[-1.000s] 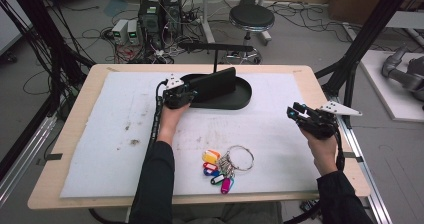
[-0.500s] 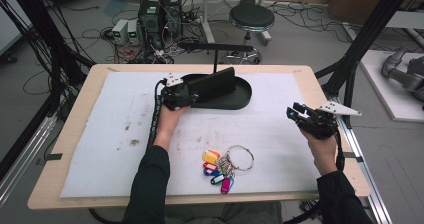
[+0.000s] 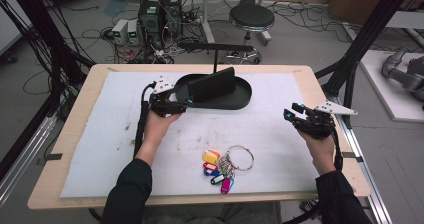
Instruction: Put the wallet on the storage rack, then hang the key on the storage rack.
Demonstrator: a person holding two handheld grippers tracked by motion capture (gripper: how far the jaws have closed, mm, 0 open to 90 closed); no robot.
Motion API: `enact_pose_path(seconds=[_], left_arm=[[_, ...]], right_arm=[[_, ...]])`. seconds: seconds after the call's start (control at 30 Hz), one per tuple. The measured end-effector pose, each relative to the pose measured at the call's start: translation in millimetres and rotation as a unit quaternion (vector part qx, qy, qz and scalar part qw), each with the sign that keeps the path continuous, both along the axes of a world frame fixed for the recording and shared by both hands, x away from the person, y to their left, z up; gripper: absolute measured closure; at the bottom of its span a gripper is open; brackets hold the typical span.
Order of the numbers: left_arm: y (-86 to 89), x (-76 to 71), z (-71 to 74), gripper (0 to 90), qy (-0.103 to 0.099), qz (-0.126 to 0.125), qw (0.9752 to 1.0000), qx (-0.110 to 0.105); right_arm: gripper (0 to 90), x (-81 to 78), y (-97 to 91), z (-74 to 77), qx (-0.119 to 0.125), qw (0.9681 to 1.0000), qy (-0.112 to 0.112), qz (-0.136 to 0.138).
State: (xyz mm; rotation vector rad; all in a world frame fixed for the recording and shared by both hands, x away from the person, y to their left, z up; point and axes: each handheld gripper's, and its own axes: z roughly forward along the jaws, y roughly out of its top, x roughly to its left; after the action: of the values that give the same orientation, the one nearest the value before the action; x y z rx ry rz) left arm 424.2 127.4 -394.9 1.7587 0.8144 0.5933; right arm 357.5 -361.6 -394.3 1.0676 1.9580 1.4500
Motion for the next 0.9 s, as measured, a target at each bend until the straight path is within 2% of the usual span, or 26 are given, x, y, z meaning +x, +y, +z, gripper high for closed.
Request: enact_pose_path(seconds=[0.2, 0.37, 0.47, 0.57, 0.67, 0.73, 0.8, 0.9], left_arm=[[16.8, -32.1, 4.2, 24.6, -0.005, -0.004, 0.9998, -0.018], [33.1, -59.1, 0.2, 24.6, -0.006, -0.011, 0.9999, -0.011], [42.6, -73.1, -2.3, 24.6, 0.001, -0.005, 0.9998, -0.017], [50.0, -85.9, -4.2, 24.3, 0.000, 0.001, 1.0000, -0.007], [56.8, -97.1, -7.5, 24.3, 0.003, 0.003, 0.9999, -0.011], [60.4, -103.5, -9.8, 24.3, -0.001, 0.006, 1.0000, -0.005], [64.5, -108.9, -12.1, 24.3, -0.002, 0.008, 1.0000, -0.001], [70.8, -114.9, -15.8, 24.3, -0.004, 0.016, 0.9999, -0.006]], right_arm=[[44.0, 1.8, 1.9, -1.4, 0.000, 1.0000, 0.007, 0.000], [39.6, 2.4, 3.2, -2.1, 0.000, 0.9999, 0.013, 0.000], [37.1, 2.7, 3.6, -2.7, 0.000, 0.9999, 0.016, -0.001], [33.1, 2.2, 5.1, -3.7, -0.002, 0.9997, 0.024, -0.001], [31.0, 1.1, 6.7, -4.1, -0.001, 0.9997, 0.023, 0.003], [30.8, -0.9, 9.5, -4.3, -0.007, 0.9997, 0.024, 0.007], [29.3, -2.8, 11.5, -4.1, -0.012, 0.9996, 0.024, 0.006], [27.2, -7.2, 13.8, -3.4, -0.014, 0.9997, 0.022, -0.002]])
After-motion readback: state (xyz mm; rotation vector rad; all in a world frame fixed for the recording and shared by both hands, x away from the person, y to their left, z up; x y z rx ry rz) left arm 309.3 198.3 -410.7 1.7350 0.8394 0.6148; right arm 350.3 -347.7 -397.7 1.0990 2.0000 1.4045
